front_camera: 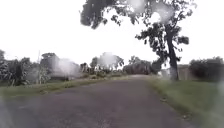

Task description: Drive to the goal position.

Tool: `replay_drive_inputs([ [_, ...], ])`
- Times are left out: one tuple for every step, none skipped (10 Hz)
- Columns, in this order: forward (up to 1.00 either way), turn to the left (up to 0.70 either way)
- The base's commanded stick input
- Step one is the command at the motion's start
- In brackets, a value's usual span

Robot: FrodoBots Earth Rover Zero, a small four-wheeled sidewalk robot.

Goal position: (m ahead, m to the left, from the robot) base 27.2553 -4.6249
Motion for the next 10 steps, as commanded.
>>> replay_drive_inputs([
  [0.7,-0.35],
  [0.7,-0.2],
  [0.7,0.0],
  [0.7,0.0],
  [0.7,0.0],
  [0.7,0.0],
  [0.7,0.0],
  [0.7,0.0],
  [0.7,0.0],
  [0.7,-0.21],
])
